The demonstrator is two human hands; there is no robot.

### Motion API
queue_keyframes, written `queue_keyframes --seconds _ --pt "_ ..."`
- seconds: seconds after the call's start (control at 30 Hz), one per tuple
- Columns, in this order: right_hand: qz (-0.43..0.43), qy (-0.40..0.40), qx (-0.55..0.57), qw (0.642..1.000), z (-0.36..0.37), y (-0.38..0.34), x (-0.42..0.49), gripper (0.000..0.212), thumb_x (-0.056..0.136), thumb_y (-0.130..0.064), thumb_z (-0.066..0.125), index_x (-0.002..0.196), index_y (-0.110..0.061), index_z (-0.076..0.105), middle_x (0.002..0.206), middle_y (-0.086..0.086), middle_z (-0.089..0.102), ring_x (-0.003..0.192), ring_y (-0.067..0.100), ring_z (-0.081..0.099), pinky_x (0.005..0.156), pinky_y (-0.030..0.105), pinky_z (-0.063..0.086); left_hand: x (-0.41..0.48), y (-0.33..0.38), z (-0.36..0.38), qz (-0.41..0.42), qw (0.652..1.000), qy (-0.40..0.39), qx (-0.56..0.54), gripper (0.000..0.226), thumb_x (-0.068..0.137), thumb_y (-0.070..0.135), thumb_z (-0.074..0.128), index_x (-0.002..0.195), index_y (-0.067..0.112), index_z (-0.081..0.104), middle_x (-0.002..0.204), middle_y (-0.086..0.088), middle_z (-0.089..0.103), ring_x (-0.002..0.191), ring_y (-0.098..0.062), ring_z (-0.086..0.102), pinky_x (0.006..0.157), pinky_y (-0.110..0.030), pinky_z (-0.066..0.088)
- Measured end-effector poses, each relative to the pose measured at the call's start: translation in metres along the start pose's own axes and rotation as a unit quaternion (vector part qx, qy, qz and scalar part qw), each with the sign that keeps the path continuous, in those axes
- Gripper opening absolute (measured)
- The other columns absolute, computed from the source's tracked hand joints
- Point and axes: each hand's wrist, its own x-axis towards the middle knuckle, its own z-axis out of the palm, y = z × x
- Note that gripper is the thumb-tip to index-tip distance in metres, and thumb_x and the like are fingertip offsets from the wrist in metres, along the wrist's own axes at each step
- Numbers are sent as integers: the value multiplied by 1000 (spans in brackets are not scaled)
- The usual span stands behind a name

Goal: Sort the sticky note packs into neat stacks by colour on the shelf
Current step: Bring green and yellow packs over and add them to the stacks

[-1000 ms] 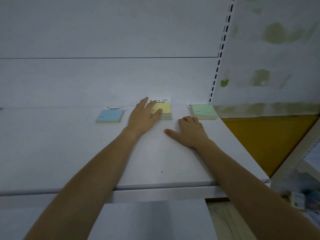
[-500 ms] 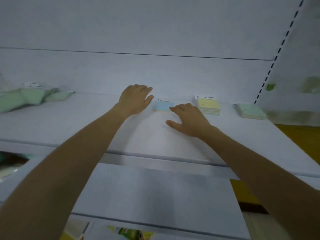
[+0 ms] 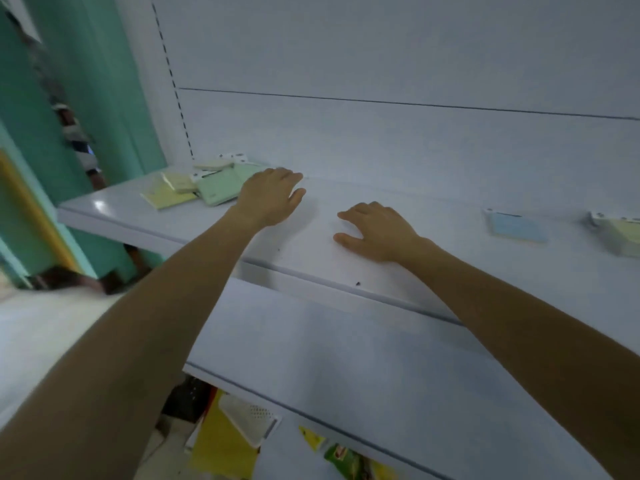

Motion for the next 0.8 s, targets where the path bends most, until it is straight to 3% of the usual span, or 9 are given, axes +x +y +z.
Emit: queue_keyframes --seconds 0.27,0.6,0.8 --pt "7 -9 40 999 22 -23 128 54 93 -48 38 139 -21 36 143 10 41 131 28 38 108 40 33 23 -114 19 -104 994 -38 15 48 96 33 35 141 16 36 146 -12 40 132 -32 39 106 -44 34" --pt "184 6 150 971 47 -25 229 55 89 -55 38 135 -23 38 135 14 47 127 34 35 102 39 32 81 -151 37 -84 992 -92 21 64 84 64 41 140 34 32 142 -7 45 132 -27 38 102 -41 35" --pt "226 3 196 954 54 -38 243 53 85 -47 50 133 -25 41 138 8 47 128 32 37 103 38 32 106 -158 43 -68 992 -97 -34 63 77 61 56 133 36 41 133 -4 54 128 -26 42 97 -38 38"
